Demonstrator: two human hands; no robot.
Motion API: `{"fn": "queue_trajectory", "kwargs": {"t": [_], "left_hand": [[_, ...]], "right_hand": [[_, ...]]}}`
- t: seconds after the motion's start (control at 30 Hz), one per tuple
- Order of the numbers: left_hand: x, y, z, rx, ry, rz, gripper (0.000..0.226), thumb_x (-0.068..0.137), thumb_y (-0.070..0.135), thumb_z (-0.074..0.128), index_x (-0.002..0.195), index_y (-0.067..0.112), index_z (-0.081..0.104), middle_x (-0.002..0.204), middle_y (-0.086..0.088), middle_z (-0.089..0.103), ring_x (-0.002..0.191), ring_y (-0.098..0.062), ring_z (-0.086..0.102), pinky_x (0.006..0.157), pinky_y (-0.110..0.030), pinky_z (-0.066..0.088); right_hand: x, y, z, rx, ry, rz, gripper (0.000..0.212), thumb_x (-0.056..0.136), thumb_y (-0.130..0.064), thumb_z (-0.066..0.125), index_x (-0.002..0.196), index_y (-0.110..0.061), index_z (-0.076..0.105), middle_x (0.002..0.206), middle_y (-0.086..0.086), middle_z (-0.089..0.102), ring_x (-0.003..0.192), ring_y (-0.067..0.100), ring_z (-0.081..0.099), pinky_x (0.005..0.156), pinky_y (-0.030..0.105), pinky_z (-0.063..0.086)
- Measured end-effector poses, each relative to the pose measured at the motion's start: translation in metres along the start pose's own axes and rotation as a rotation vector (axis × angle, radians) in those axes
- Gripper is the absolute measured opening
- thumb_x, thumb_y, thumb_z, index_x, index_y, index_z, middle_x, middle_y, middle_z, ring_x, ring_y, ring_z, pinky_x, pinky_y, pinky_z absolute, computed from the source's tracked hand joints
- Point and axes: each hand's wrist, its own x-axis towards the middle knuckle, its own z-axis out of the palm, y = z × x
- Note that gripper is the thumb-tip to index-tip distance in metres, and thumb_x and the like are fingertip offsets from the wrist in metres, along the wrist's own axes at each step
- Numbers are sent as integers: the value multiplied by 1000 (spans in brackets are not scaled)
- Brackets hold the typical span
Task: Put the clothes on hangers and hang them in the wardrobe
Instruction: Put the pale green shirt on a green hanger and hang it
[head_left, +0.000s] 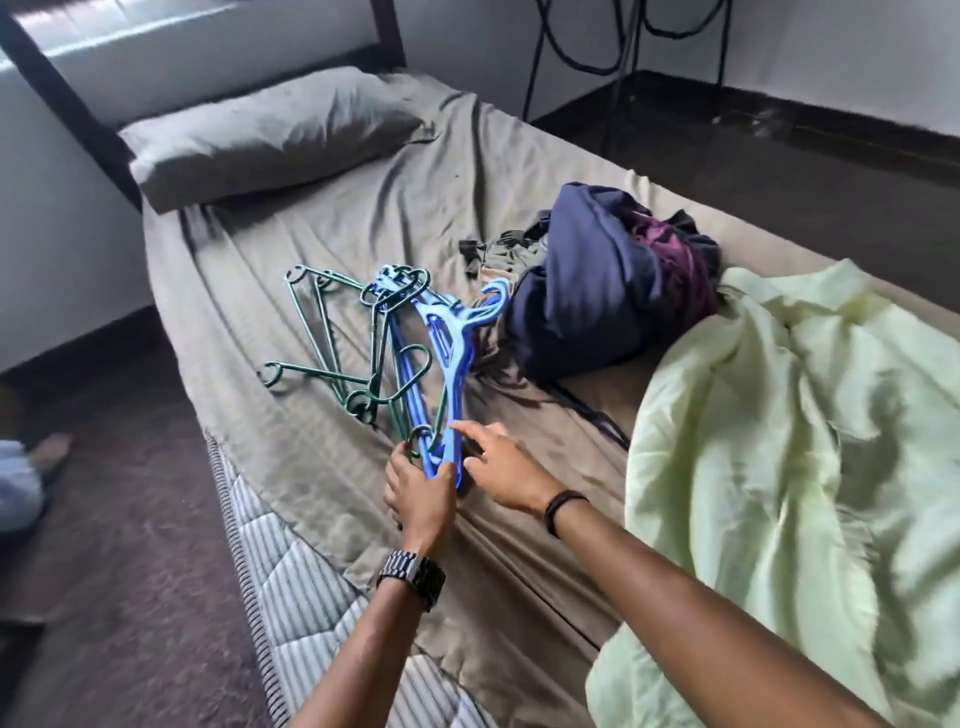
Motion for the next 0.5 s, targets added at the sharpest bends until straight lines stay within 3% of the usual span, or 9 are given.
{"fn": "queue_trajectory", "kwargs": {"t": [0.1,0.17,0.23,0.33,0.4,0.5], "left_hand": [[4,-5,0,-85,-13,7,46,88,10,57,132,4,45,135,-18,45,129,-29,38,111,-37,25],[7,-11,-2,-162,-1,2,41,87,5,60,126,3,49,122,-18,54,115,-28,50,102,-36,38],[10,-16,-7,-260,19,-62,41,85,4,65,122,3,48,106,-14,60,95,-24,57,91,-36,47],[16,-26,-11,-358,-17,-105,28,83,0,67,110,0,59,97,-18,68,81,-21,61,85,-41,53],[12,-23,-11,-457,-77,-97,16,82,-3,67,98,2,64,89,-15,69,72,-15,62,70,-29,53],[-5,-6,-4,-611,-106,-28,18,81,-6,68,87,11,63,81,-10,66,66,-13,58,56,-16,49]], "right_hand": [[10,2,13,-60,-32,18,58,90,-8,44,146,-24,37,133,14,40,123,29,47,111,32,29],[15,6,19,-100,-47,25,58,91,-11,43,147,-25,34,134,14,39,126,32,44,112,36,29],[14,8,24,-120,-37,22,57,91,-12,43,146,-25,35,130,15,42,124,32,43,111,35,29],[8,8,24,-65,37,-9,45,94,-16,45,138,-24,47,116,11,44,117,28,47,108,29,31],[4,6,20,21,68,-2,32,97,-23,46,126,-19,59,109,7,47,111,21,51,103,23,31],[-4,0,10,153,158,-2,22,96,-30,52,104,-16,67,101,6,63,93,14,58,86,22,41]]}}
